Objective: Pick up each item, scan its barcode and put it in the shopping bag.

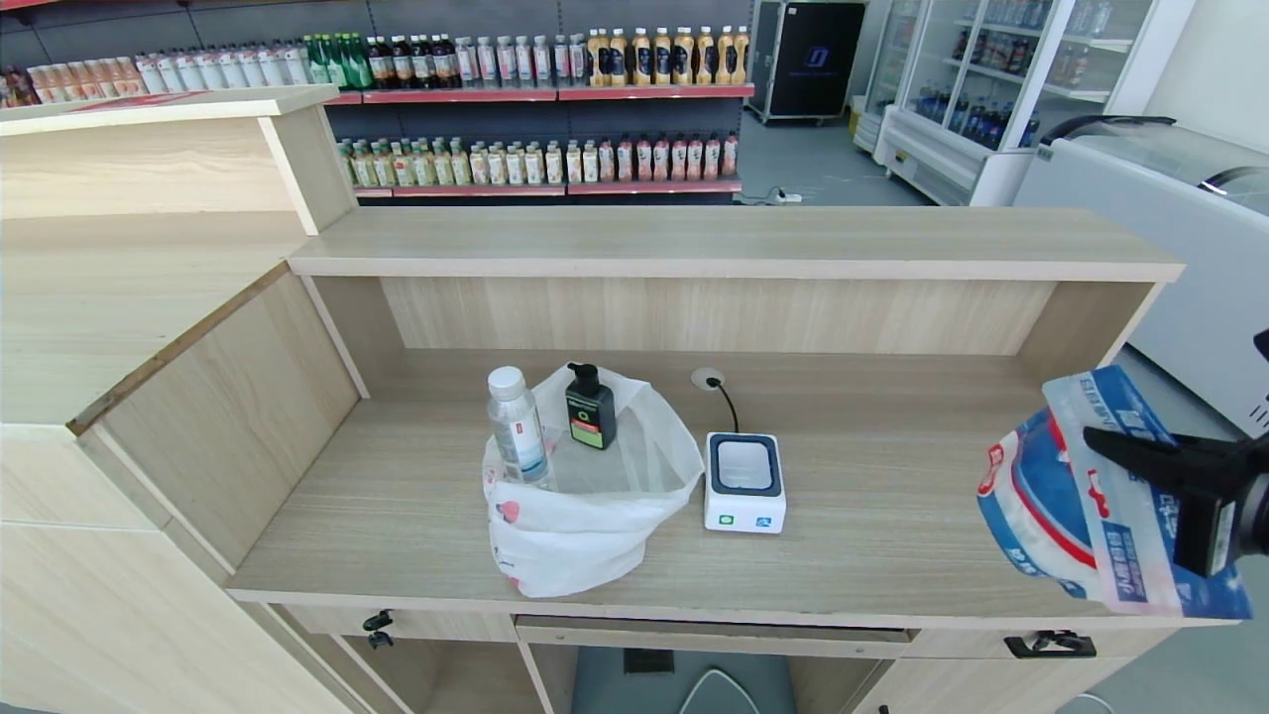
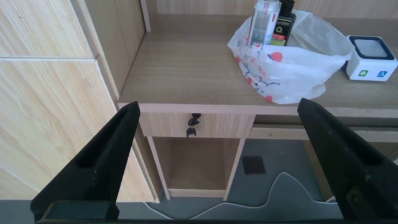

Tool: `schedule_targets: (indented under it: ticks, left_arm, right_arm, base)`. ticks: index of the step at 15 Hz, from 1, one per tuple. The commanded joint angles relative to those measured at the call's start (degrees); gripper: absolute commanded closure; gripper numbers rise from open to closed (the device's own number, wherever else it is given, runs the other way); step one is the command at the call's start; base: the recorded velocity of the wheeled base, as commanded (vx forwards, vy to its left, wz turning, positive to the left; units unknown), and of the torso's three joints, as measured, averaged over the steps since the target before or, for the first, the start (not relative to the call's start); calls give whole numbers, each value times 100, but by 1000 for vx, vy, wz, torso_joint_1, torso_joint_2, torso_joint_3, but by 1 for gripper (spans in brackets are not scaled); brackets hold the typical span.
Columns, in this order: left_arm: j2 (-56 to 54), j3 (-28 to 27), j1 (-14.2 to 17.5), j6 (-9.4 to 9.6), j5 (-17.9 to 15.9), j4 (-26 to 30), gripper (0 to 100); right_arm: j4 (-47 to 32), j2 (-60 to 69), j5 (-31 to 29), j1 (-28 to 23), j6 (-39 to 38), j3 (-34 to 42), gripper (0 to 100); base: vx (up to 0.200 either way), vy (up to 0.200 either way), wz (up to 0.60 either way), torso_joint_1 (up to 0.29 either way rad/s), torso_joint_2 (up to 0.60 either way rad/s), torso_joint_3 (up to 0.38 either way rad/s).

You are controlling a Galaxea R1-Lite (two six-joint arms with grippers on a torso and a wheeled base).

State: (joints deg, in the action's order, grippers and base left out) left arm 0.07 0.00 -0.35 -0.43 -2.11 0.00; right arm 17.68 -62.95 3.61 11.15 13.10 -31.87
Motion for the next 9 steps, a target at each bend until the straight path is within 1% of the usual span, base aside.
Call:
schedule_targets:
  ticks: [1, 2, 3, 4, 5, 7, 9]
  left_arm:
    - [1, 0, 0, -1, 0, -9, 0]
    - [1, 0, 0, -1, 0, -9, 0]
    - [1, 0, 0, -1, 0, -9, 0]
    - [1, 0, 0, -1, 0, -9, 0]
    - [1, 0, 0, -1, 0, 0, 0]
    - [1, 0, 0, -1, 0, -9, 0]
    - [1, 0, 0, -1, 0, -9, 0]
  right_arm:
    - [43, -745, 26, -43, -924, -399, 100]
    - [184, -1000, 123, -43, -1583, -593, 100]
    - [447, -1202, 395, -52, -2277, -760, 100]
    - [667, -1360, 764, -52, -2813, -865, 100]
    - [1018, -1509, 1177, -52, -3209, -935, 100]
    - [1607, -1817, 1713, -8, -3675, -997, 100]
    - [1941, -2133, 2021, -8, -4369, -1146, 100]
  base:
    - [0, 0, 0, 0, 0, 0]
    - [0, 0, 0, 0, 0, 0]
    - [0, 0, 0, 0, 0, 0]
    - [0, 0, 0, 0, 0, 0]
    - [0, 0, 0, 0, 0, 0]
    - [0, 0, 0, 0, 0, 0]
    - [0, 0, 0, 0, 0, 0]
